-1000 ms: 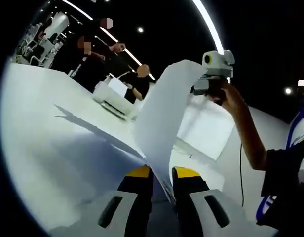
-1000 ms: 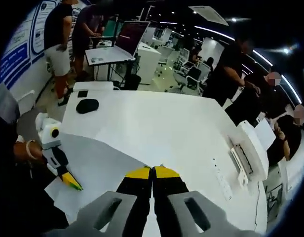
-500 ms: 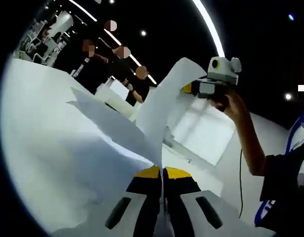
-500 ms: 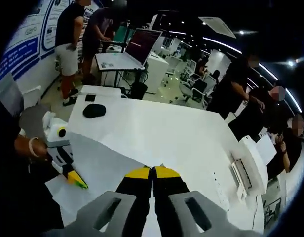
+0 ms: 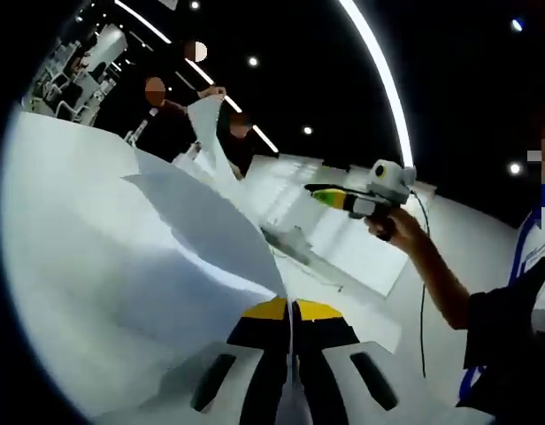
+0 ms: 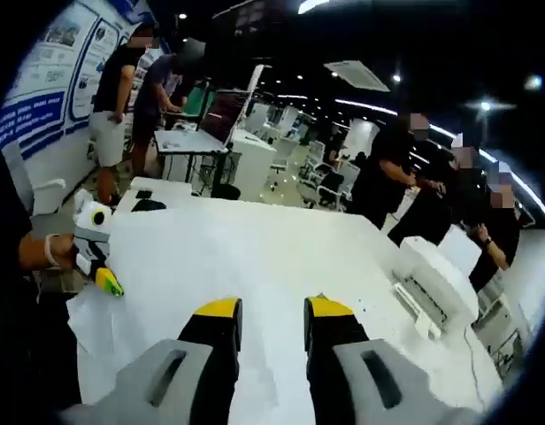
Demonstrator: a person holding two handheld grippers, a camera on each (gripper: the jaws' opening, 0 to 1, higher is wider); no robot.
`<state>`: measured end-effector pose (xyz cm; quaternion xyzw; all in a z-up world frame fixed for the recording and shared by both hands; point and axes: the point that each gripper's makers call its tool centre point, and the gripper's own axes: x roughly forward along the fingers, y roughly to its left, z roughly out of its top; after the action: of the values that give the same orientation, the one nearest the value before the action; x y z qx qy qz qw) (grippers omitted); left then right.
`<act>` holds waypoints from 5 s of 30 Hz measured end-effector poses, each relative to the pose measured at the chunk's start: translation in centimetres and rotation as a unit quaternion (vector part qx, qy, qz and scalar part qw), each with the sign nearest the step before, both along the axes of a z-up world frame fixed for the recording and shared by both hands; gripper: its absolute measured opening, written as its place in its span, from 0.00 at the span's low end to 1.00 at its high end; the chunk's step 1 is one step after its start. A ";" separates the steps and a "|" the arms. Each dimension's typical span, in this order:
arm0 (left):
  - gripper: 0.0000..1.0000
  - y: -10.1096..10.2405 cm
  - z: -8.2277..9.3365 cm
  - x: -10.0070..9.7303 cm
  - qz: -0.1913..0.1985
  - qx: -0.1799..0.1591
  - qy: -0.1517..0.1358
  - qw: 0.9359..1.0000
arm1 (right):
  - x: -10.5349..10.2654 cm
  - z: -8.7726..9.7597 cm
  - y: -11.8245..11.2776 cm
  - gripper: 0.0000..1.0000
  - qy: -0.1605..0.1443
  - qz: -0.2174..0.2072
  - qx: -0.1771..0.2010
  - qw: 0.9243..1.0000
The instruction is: Organize the stack of printing papers by aligning and flattening the scattered papers on the table
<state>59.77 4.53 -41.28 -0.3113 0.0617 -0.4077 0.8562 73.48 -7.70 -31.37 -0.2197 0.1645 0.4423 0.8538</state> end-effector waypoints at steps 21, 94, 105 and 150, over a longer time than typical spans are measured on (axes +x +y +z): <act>0.06 -0.2 0.1 0.0 -0.007 0.008 -0.012 1.000 | 5.5 -10.3 -4.4 0.06 0.031 -0.052 -0.089 0.994; 0.06 1.1 0.0 -0.1 0.001 -0.017 0.005 1.000 | 6.6 -15.4 -1.3 0.17 0.159 -0.076 -0.038 0.984; 0.06 0.8 0.0 0.0 -0.006 -0.017 0.005 1.000 | 9.6 -16.6 -0.9 0.23 0.128 -0.110 -0.065 0.984; 0.06 0.2 -0.4 -0.2 -0.019 -0.006 0.009 1.000 | 10.6 -18.3 0.1 0.04 0.143 -0.130 0.027 0.981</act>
<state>59.56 4.77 -41.72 -0.3191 0.0730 -0.4212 0.8458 84.06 -7.61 -49.69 -0.1078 0.2995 0.3590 0.8774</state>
